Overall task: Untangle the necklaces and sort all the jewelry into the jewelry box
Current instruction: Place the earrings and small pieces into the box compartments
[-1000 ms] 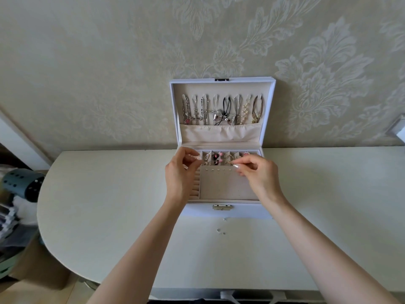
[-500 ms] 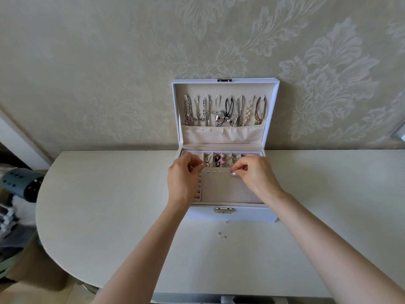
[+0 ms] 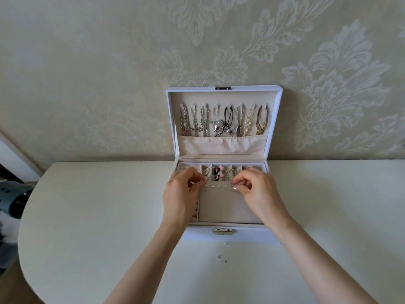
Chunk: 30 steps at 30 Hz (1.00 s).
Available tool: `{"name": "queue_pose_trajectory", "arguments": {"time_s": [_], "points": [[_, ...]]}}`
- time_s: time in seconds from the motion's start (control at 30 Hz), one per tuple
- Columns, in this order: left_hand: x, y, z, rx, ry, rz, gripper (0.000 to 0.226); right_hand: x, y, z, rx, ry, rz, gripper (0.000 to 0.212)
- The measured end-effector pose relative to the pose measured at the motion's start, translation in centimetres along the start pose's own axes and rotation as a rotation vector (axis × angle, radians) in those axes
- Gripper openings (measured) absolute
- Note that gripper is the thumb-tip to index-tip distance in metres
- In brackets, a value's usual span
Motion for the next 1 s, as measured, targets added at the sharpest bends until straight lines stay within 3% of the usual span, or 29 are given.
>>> {"name": "queue_pose_trajectory", "arguments": {"time_s": [0.5,0.8,1.0], "points": [[0.4,0.1,-0.2,0.065,0.081,0.195,0.017,0.4,-0.9,-0.2,0.079,0.094,0.190,0.016],[-0.2,0.2,-0.1,0.003,0.020,0.079,0.013,0.9,-1.4,-0.3,0.128,0.176,0.261,0.018],[0.0,0.0,-0.2,0.017,0.021,0.129,0.010,0.9,-1.3,-0.3,0.103,0.177,0.286,0.024]]}}
Point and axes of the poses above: each hand's wrist, its own z-axis towards the middle knuckle, its own y-axis out of the palm, x = y × z, the point moved 7 cm from there along z, towards the middle knuckle, and after that the axes turned 6 degrees about z, right-handed, at the moved point
